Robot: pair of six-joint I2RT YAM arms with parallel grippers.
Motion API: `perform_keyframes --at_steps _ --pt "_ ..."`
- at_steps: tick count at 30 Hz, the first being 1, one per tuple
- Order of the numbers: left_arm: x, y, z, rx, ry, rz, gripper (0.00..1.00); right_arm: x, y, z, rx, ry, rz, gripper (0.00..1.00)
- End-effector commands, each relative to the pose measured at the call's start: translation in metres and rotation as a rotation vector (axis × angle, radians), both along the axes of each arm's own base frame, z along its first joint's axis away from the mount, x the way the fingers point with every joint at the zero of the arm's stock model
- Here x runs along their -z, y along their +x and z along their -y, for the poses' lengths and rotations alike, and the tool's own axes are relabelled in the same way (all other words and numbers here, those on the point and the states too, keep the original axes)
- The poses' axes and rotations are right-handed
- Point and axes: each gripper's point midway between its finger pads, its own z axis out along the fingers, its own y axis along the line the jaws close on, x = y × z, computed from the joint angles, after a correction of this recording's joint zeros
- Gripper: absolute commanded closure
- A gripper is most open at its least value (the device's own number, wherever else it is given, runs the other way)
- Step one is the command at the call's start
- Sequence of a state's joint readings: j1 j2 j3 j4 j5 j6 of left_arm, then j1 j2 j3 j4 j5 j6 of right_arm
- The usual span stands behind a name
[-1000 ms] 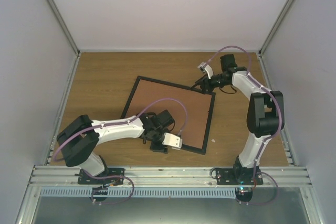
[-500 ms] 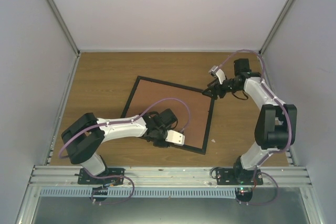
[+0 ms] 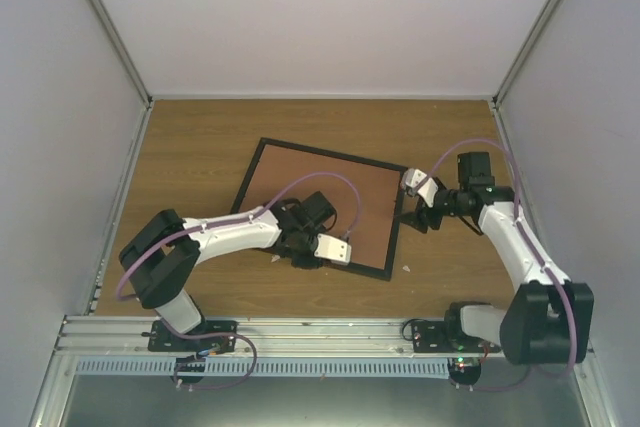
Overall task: Put the photo into the frame
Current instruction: Turn over the photo frame at the center of the board.
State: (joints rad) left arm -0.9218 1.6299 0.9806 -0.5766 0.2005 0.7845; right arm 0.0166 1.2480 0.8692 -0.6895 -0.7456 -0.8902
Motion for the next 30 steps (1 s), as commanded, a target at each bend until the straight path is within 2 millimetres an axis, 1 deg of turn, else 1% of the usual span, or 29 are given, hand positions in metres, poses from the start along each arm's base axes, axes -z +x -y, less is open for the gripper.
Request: perform_keyframes --at_steps 1,3,5,8,10,13,15,17,19,22,24,27,30 --pt "-0.034 0.04 0.012 -0.056 -0.107 0.021 1.0 -0.012 -0.018 -0.006 -0.138 -0.017 0.14 0.21" --pt "-0.041 0.056 0.012 -0.083 -0.129 0.004 1.0 -0.015 -0.027 -0.017 -0.183 -0.008 0.128 0.2" --pt "-0.05 0.072 0.014 -0.109 -0.16 -0.018 1.0 -0.008 -0.036 -0.025 -0.217 -0.036 0.13 0.2" --pt "-0.064 0.094 0.016 -0.137 -0.205 -0.036 1.0 0.004 -0.043 -0.026 -0.231 -0.083 0.203 0.19" --pt "-0.071 0.108 0.016 -0.151 -0.219 -0.031 1.0 0.006 -0.041 -0.029 -0.237 -0.113 0.292 0.18" --pt "-0.082 0.123 0.02 -0.161 -0.239 -0.026 1.0 0.009 -0.033 -0.038 -0.192 -0.19 0.421 0.18" --pt "-0.087 0.128 0.022 -0.164 -0.251 -0.032 1.0 0.009 -0.022 -0.042 -0.14 -0.256 0.554 0.17" --pt "-0.09 0.129 0.024 -0.168 -0.261 -0.043 1.0 0.009 -0.011 -0.043 -0.086 -0.314 0.652 0.17" --pt "-0.092 0.129 0.025 -0.168 -0.269 -0.049 1.0 0.011 -0.002 -0.045 -0.051 -0.34 0.708 0.19" --pt "-0.096 0.129 0.027 -0.173 -0.276 -0.058 1.0 0.003 0.01 -0.05 -0.024 -0.354 0.79 0.2" --pt "-0.097 0.129 0.027 -0.175 -0.275 -0.06 1.0 -0.002 0.012 -0.055 -0.037 -0.366 0.85 0.22" --pt "-0.098 0.128 0.027 -0.181 -0.278 -0.065 1.0 0.006 0.013 -0.061 -0.089 -0.43 0.899 0.24" --pt "-0.102 0.129 0.028 -0.187 -0.286 -0.073 1.0 0.015 0.019 -0.066 -0.124 -0.479 0.928 0.28"
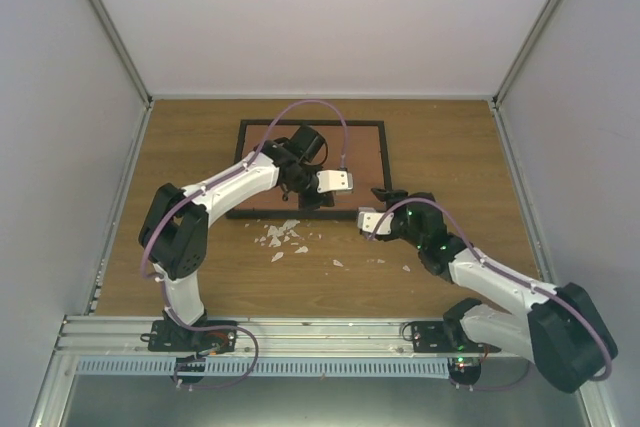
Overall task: Put the photo into the frame
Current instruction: Turn over the photo frame at the center of the board.
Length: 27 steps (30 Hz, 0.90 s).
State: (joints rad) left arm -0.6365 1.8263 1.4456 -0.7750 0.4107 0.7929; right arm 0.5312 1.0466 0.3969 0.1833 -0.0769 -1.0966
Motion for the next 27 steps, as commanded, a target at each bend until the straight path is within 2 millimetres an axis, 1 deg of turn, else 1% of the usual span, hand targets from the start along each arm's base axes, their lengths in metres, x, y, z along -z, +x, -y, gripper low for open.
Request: perform_keyframes --at_steps 1,4,6,8,9,10,11,12,13,15,17,18,21,23,24,26,27 --pt "-0.03 0.008 0.016 0.004 -0.099 0.021 1.0 -0.005 0.019 -0.004 0.015 -0.077 0.139 0.29" --pt "-0.033 0.009 0.017 -0.007 -0.108 0.012 1.0 0.003 0.025 -0.01 0.014 -0.099 0.1 0.3" --pt "-0.032 0.011 0.015 -0.012 -0.103 0.01 1.0 0.011 0.021 -0.015 -0.006 -0.114 0.062 0.31" --pt "-0.026 0.011 0.01 -0.017 -0.08 0.013 1.0 0.014 0.015 -0.018 -0.02 -0.119 0.028 0.29" --pt "-0.022 0.013 0.004 -0.031 -0.067 0.026 0.97 0.015 0.013 -0.017 -0.018 -0.115 -0.013 0.28" --pt "-0.018 0.014 -0.004 -0.05 -0.06 0.028 0.86 0.015 0.016 -0.013 0.016 -0.097 -0.062 0.26" --pt "-0.014 0.014 -0.015 -0.067 -0.055 0.017 0.71 0.015 0.016 -0.012 0.028 -0.056 -0.146 0.26" --pt "-0.011 0.015 -0.024 -0.087 -0.05 0.008 0.6 0.018 0.013 -0.008 0.035 -0.021 -0.253 0.26" --pt "-0.008 0.018 -0.032 -0.111 -0.041 0.003 0.55 0.02 0.012 -0.002 0.062 0.021 -0.338 0.26" --pt "0.0 0.02 -0.041 -0.137 -0.006 0.006 0.52 0.024 0.01 0.009 0.086 0.071 -0.453 0.25" --pt "0.009 0.016 -0.037 -0.129 0.02 0.005 0.5 0.024 0.008 0.019 0.099 0.119 -0.507 0.25" --pt "0.015 0.014 -0.034 -0.123 0.034 0.002 0.5 0.022 0.005 0.021 0.094 0.145 -0.535 0.23" --pt "0.03 0.009 -0.024 -0.095 0.072 0.01 0.49 0.011 0.011 0.033 0.161 0.263 -0.666 0.21" --pt "0.035 0.013 -0.016 -0.091 0.08 0.029 0.48 0.007 0.02 0.044 0.234 0.362 -0.804 0.22" --pt "0.036 0.015 -0.011 -0.085 0.077 0.036 0.48 -0.005 0.033 0.052 0.276 0.437 -0.85 0.22" --pt "0.037 0.02 0.002 -0.078 0.073 0.042 0.47 -0.012 0.049 0.073 0.366 0.593 -0.975 0.23" --pt "0.038 0.021 0.01 -0.072 0.07 0.045 0.47 -0.017 0.057 0.082 0.409 0.662 -1.011 0.24"
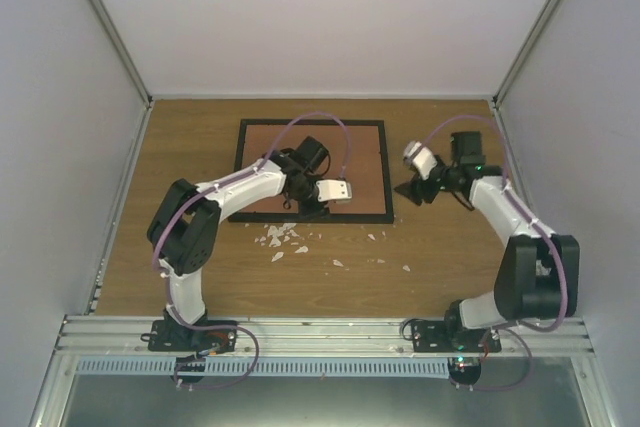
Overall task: Put the photo into the frame
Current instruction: Turn over the photo frame at the center of the board.
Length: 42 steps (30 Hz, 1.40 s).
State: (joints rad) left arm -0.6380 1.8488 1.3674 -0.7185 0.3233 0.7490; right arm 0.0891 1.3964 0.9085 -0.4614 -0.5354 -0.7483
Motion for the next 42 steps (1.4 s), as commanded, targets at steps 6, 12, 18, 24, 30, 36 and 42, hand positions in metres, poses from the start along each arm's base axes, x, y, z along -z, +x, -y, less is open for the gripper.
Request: perform_keyframes --at_steps 6,12,18,24,30,36,42 --pt "0.015 0.013 0.069 0.063 0.006 0.084 0.49 -0.022 0.023 0.035 0.343 0.535 -0.47 0.27" --pt "0.036 0.017 0.076 0.054 0.048 0.073 0.52 -0.008 0.02 0.037 0.392 0.611 -0.546 0.28" --pt "0.054 0.0 0.062 0.078 0.111 0.059 0.56 0.0 0.017 0.036 0.412 0.663 -0.591 0.28" --pt "0.062 -0.009 0.058 0.099 0.145 0.07 0.71 0.01 0.019 0.034 0.417 0.71 -0.651 0.28" --pt "0.041 -0.006 0.068 0.092 0.107 0.091 0.86 0.02 0.019 0.033 0.42 0.739 -0.704 0.29" --pt "0.036 -0.005 0.055 0.061 0.114 0.077 0.71 0.02 0.017 0.033 0.416 0.746 -0.706 0.29" --pt "0.048 -0.01 0.034 0.056 0.159 0.068 0.65 0.022 0.015 0.033 0.417 0.749 -0.705 0.29"
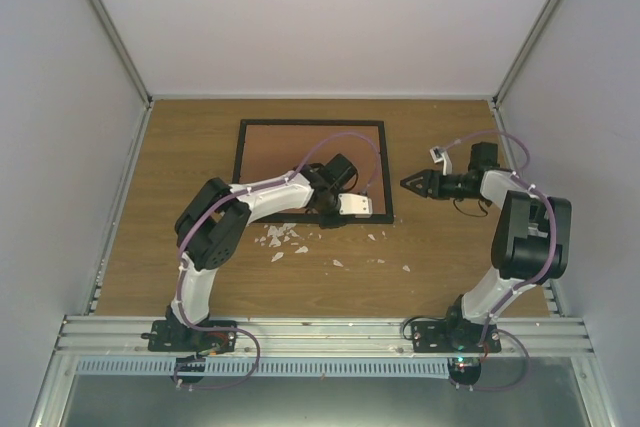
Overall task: Put the photo into the frame
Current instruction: Turn over the photo frame at the center of the board.
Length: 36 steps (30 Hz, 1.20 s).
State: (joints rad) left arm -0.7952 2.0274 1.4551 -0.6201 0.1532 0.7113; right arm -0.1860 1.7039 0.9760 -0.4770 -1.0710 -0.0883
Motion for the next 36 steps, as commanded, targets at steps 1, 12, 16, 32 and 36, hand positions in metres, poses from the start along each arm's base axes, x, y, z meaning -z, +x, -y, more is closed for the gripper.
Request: perform_keyframes --at_steps 1,12,16,32,36 --pt "0.003 -0.01 -0.019 -0.007 0.047 -0.025 0.67 0.003 -0.002 0.001 0.008 0.031 -0.009 0.29" --pt "-0.029 -0.004 0.001 0.009 -0.027 -0.001 1.0 0.03 -0.006 -0.003 0.005 0.089 -0.12 0.22" --pt "-0.052 0.001 0.007 0.006 -0.063 0.009 1.0 0.043 -0.012 -0.007 0.005 0.141 -0.195 0.16" --pt "-0.077 -0.005 0.018 0.009 -0.114 -0.009 1.0 0.047 -0.011 -0.058 -0.135 0.483 -0.429 0.24" --pt "-0.071 -0.01 0.019 0.008 -0.111 -0.021 1.0 0.043 -0.011 -0.07 -0.179 0.546 -0.462 0.37"
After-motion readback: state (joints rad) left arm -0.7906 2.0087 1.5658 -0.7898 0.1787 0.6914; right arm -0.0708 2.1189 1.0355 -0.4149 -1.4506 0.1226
